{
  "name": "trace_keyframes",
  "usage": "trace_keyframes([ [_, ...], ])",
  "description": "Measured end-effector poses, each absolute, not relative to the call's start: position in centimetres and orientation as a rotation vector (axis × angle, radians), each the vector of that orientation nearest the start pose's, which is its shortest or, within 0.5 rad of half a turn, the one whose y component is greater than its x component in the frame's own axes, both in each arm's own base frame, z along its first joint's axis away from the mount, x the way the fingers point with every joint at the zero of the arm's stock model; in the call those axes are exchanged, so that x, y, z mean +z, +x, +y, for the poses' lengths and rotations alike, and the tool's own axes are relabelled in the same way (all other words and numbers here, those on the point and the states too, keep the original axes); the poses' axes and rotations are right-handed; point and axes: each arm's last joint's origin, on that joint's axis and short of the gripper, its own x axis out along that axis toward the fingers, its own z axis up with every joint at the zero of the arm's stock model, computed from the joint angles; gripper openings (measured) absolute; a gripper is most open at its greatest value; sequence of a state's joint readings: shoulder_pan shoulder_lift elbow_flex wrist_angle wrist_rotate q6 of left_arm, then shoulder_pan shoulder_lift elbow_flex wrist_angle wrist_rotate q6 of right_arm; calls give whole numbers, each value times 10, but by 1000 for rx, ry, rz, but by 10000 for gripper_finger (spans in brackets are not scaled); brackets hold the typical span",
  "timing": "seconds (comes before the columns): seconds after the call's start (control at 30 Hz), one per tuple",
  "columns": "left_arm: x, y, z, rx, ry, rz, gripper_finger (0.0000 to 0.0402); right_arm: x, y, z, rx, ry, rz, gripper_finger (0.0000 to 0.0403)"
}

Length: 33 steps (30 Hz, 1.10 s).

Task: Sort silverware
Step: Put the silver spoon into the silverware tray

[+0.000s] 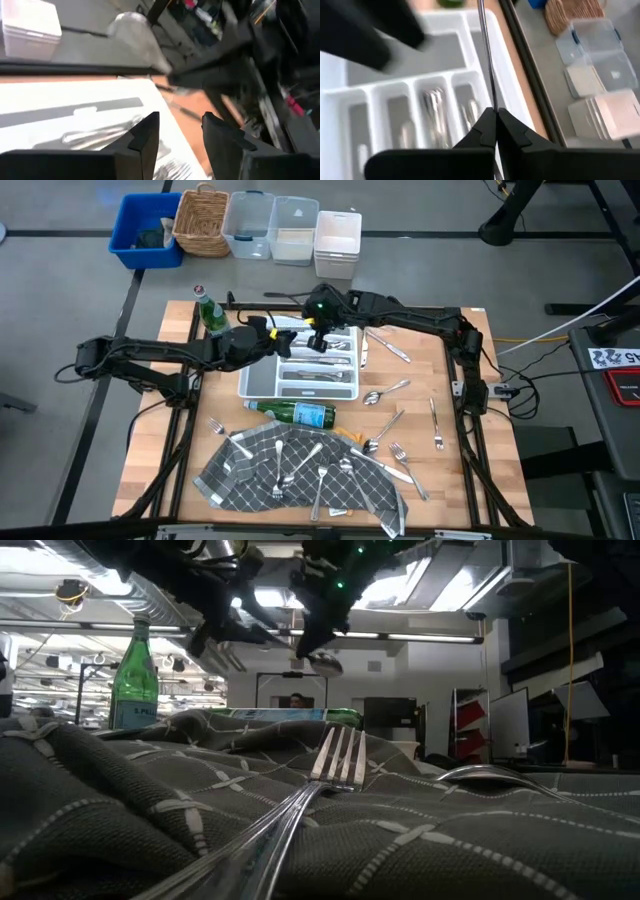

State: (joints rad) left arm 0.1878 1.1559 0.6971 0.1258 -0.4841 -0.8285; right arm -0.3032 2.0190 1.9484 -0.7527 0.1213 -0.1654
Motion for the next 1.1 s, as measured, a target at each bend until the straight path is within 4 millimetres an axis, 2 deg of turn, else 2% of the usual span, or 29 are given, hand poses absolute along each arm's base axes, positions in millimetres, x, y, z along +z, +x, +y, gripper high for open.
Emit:
trace_keyframes([
  [0.3,255,220,54,757,-702,250,127,298,405,-169,-307,-4,1026,3],
  [0.43,257,209,51,734,-669,318,127,280,404,-178,-233,14,1051,6],
  [0.73,261,189,38,586,-621,464,127,229,409,-176,-135,-37,1046,8],
  [1.1,258,181,29,573,-626,543,127,194,408,-176,-149,-54,989,8],
])
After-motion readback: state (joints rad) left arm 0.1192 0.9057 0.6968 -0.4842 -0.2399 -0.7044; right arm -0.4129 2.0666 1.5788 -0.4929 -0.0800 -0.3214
